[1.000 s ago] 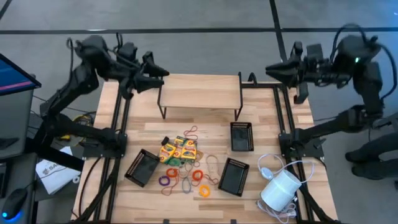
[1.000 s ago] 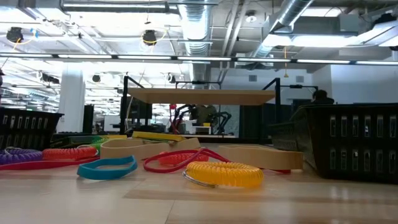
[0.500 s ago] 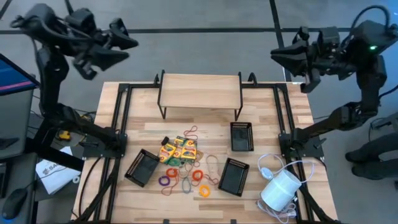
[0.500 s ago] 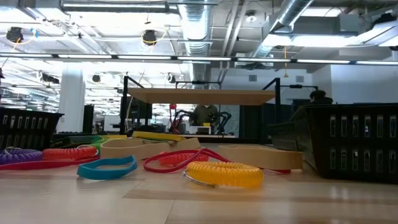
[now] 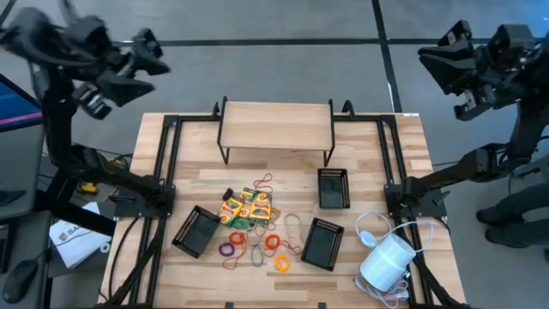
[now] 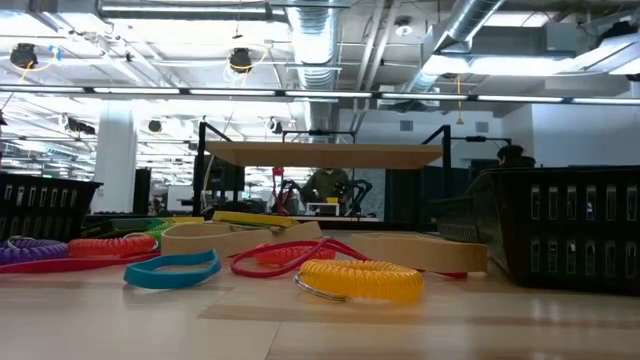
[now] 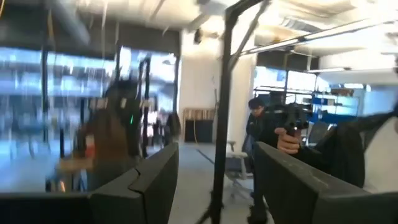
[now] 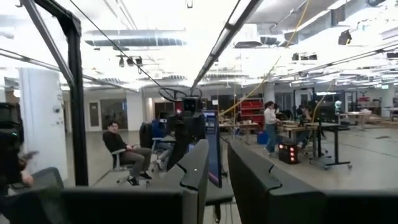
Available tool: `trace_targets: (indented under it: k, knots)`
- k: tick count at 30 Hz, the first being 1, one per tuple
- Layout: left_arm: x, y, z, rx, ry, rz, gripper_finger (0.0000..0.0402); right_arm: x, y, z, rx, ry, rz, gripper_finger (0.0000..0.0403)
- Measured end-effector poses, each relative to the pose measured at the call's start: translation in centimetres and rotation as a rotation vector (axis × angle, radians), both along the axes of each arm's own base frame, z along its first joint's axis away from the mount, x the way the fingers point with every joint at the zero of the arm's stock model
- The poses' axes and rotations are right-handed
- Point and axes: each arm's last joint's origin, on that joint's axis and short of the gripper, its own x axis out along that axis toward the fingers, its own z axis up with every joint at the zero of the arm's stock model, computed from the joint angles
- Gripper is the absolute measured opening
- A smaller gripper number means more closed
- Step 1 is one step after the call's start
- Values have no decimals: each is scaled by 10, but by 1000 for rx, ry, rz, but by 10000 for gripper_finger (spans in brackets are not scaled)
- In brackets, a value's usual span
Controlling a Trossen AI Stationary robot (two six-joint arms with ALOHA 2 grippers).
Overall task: Pick & Place Office Desk Supplies
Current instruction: Put the black rubber band into the top right black bin
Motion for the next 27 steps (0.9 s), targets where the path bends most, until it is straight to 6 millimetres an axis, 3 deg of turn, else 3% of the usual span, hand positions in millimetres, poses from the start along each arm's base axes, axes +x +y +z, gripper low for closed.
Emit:
trace_targets:
  k: [4,8,27]
  knots:
    - [-17,-12,9,141,-121,27,204,-2,0,2,21,-27,4,59]
    - [-21,-14,9,170,-138,35,204,-6,1,5,74,-60,26,59]
    - [2,2,7,46,-81,19,204,1,0,3,105,-43,35,59]
